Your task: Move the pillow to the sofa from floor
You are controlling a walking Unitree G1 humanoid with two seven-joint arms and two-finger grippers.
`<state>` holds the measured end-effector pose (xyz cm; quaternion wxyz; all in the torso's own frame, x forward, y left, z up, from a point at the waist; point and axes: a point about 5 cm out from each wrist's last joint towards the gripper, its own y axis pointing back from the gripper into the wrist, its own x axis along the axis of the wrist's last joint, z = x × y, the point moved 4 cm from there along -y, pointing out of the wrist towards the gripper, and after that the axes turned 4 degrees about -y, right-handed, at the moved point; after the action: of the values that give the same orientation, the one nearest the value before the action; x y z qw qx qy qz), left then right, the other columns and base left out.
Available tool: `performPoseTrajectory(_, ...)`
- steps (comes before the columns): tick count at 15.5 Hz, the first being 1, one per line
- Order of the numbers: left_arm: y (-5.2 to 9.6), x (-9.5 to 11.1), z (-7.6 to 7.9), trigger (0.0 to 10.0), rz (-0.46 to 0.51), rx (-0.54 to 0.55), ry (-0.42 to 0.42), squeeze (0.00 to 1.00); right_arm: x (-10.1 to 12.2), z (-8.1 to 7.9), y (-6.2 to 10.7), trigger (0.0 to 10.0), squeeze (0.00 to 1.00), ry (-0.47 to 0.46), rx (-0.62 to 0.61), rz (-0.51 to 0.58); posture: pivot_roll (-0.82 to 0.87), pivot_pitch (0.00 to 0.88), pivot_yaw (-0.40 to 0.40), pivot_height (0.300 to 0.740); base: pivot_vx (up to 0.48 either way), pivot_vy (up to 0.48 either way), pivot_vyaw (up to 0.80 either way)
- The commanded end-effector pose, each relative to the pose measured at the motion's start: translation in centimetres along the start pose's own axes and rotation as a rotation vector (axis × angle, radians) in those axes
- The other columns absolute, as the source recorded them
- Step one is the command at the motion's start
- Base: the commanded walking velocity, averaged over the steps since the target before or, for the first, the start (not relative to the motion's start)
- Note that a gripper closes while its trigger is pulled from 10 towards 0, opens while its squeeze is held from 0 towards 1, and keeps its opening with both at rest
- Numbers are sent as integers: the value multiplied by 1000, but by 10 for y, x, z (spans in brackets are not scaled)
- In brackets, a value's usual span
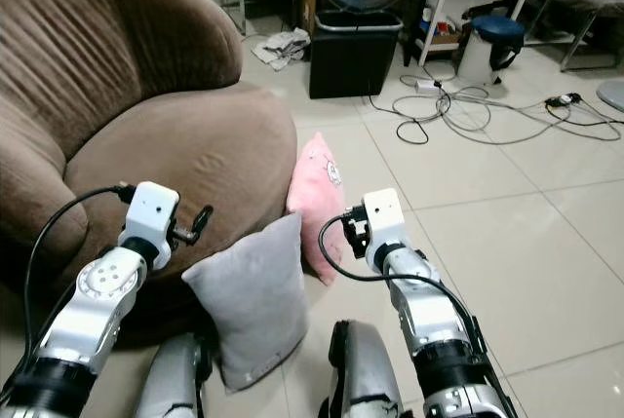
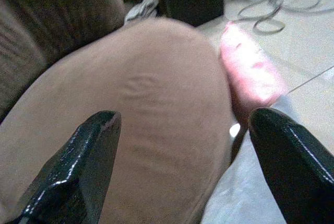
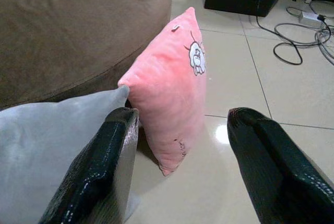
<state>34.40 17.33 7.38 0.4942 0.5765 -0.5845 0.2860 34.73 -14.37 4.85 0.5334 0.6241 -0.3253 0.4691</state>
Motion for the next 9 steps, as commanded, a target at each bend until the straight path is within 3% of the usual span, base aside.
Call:
performPoseTrajectory(1, -7, 6, -4, 10000, 11, 18, -31, 0, 4, 2, -2, 10000, 0, 14, -4, 5, 35, 0, -52, 557, 0, 0, 0)
performPoseTrajectory(3, -16, 1, -2, 10000, -11, -4, -81, 0, 6, 3, -1, 10000, 0, 22, 2, 12, 25, 0, -53, 557, 0, 0, 0)
performPoseTrajectory(5, -22, 0, 2, 10000, -17, -55, -20, 0, 9, 4, 1, 10000, 0, 52, 17, 22, 2, 0, -47, 557, 0, 0, 0)
performPoseTrajectory(6, -25, 0, 1, 10000, -20, -64, 7, 1000, 12, 3, 2, 10000, 0, 68, 36, 33, -20, 0, -46, 557, 0, 0, 0)
performPoseTrajectory(9, -38, -9, 1, 10000, -77, -98, 32, 1000, 31, -8, 15, 10000, 0, 165, 159, 99, -68, 0, -61, 557, 0, 0, 0)
